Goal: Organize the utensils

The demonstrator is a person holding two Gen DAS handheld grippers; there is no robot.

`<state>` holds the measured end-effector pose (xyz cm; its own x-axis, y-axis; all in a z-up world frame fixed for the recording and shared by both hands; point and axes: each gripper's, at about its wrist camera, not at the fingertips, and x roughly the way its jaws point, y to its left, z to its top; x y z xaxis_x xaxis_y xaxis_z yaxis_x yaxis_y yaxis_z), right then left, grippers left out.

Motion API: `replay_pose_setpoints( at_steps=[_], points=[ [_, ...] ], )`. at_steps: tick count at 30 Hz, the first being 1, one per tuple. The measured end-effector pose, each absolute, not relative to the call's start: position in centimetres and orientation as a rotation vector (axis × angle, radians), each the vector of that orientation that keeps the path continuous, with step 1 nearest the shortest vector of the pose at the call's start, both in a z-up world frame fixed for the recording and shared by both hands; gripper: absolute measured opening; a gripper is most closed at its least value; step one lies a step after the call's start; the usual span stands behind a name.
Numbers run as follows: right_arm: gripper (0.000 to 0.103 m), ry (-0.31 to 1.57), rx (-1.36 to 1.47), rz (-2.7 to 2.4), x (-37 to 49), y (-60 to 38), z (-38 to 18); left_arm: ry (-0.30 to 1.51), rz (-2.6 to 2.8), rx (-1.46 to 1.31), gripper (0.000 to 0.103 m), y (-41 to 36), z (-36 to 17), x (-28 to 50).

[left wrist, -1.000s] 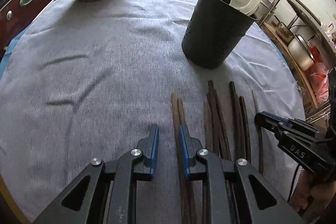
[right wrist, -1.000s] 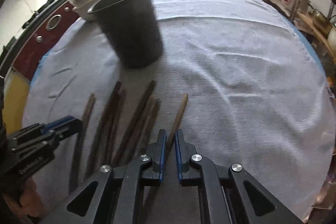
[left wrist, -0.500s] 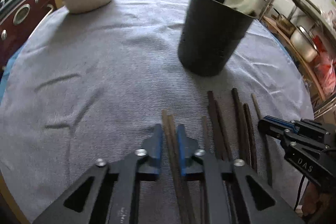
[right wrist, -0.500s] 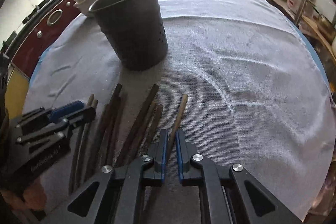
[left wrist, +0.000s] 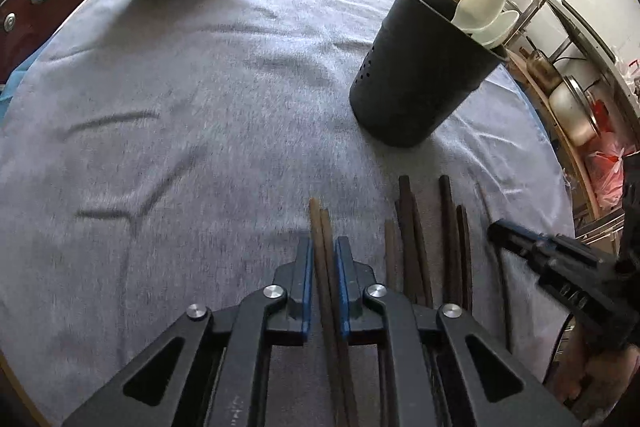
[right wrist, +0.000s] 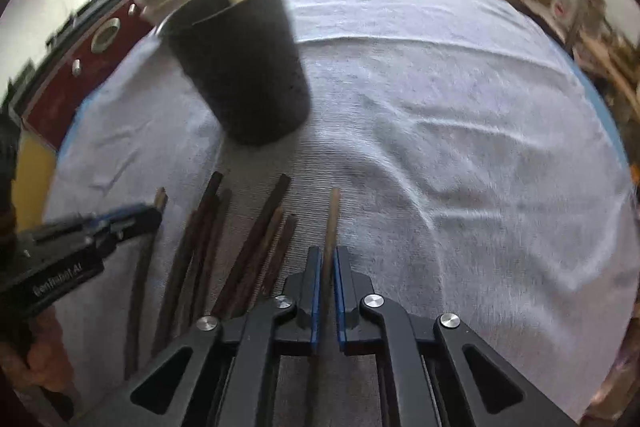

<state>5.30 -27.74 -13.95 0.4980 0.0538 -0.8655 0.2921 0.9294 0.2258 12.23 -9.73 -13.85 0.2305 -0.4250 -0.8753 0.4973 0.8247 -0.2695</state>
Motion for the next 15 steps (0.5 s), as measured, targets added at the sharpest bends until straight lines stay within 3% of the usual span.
replay_pose_setpoints(
  at_steps=[15],
  points=[
    [0.006,0.936,0.57,-0.064,0.5,-30.6,-12.8,1.191,-0.535,-0.01,0.008,-5.1,-13.8,12.5]
  ],
)
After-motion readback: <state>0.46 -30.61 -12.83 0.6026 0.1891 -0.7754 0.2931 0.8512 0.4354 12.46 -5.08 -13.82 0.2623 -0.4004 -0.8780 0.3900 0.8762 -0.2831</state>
